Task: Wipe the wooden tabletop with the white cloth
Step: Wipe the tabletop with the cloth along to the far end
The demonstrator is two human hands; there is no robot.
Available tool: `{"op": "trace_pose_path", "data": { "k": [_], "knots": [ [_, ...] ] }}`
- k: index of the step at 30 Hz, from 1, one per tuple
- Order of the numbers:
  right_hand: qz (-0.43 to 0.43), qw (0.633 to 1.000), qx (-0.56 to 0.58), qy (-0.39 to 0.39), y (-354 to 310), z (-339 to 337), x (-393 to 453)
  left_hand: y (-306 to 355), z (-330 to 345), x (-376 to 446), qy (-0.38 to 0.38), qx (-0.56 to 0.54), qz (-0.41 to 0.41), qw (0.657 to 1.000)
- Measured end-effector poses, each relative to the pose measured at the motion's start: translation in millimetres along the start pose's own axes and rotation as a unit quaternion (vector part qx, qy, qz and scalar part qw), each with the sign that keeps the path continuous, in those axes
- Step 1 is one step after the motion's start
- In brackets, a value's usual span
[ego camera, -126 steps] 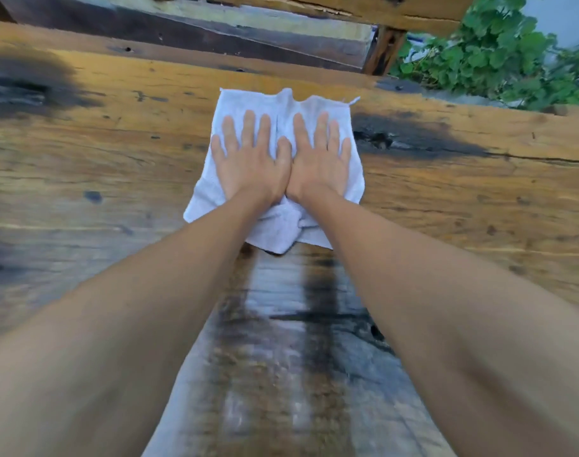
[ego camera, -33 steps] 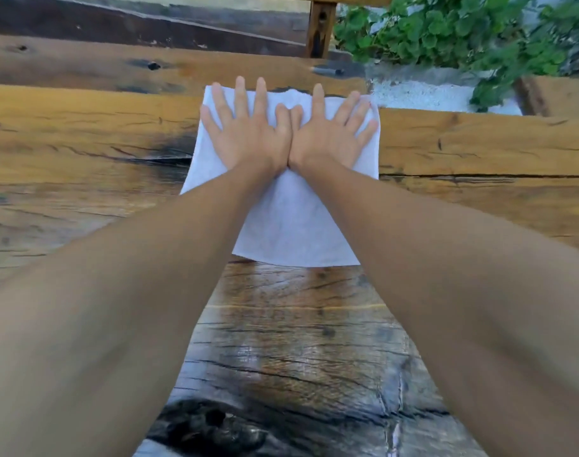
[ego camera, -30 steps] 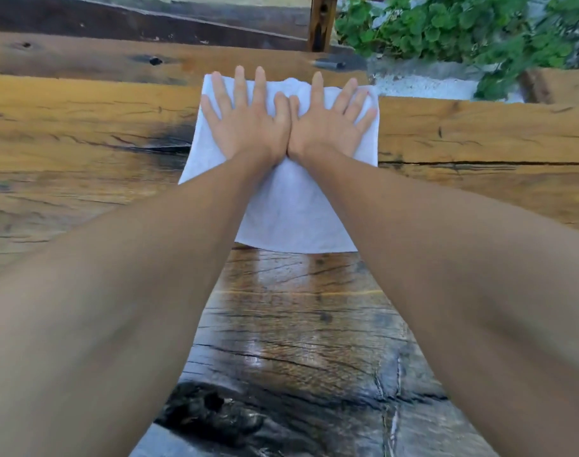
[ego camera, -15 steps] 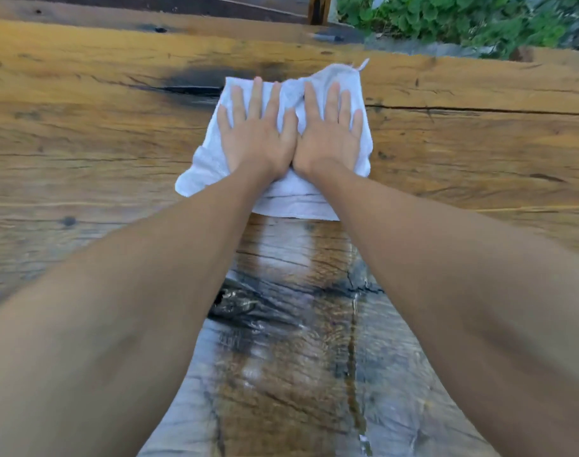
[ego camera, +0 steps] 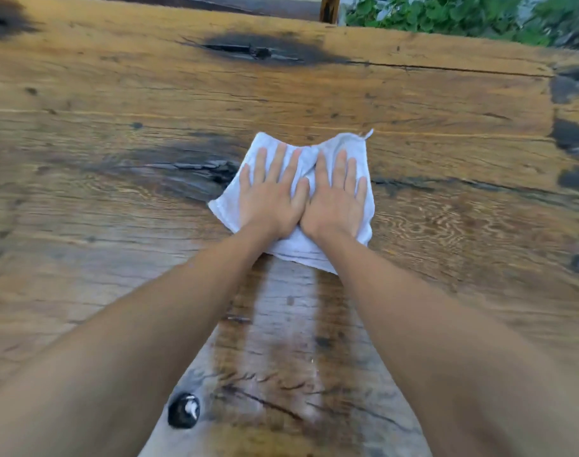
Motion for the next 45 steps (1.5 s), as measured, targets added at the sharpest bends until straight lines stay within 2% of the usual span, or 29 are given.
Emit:
{"op": "trace_pose_path", "data": {
  "k": [11, 17, 22, 26, 34, 42, 45],
  "knots": [
    [-0.015, 1.000, -0.008, -0.014, 40.0, 11.2, -189.8, 14.9, 6.1, -209.0, -0.021, -0.032, -0.095, 0.995],
    [0.043, 0.998, 0.020, 0.028, 77.4, -7.1, -283.1, 47.1, 10.7, -288.5, -0.033, -0.031, -0.086, 0.995],
    [0.119, 0.992, 0.011, 0.028, 107.8, -11.5, -330.4, 69.0, 12.6, -329.5, -0.037, -0.034, -0.078, 0.996],
    [0.144, 0.989, 0.027, 0.022, 111.4, -13.1, -333.1, 70.6, 10.3, -332.0, -0.034, -0.040, -0.076, 0.996],
    [0.140, 0.986, 0.052, 0.070, 114.4, -17.6, -315.1, 70.5, 10.5, -314.5, -0.038, -0.039, -0.076, 0.996],
    [0.144, 0.982, 0.025, 0.123, 118.1, -27.9, -222.3, 82.7, 8.8, -217.5, -0.026, -0.032, -0.085, 0.995],
    [0.157, 0.980, 0.025, 0.118, 120.6, -29.0, -180.2, 88.2, 10.3, -174.8, -0.021, -0.031, -0.083, 0.996]
  ]
}}
Point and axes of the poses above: each hand's wrist, its own x-axis towards the middle knuckle, its own z-axis out of the palm, y = z × x, the point moved 9 cm from there along x, towards the middle knuckle, and after that the axes turned 14 degrees about x, right-handed, at the moved point
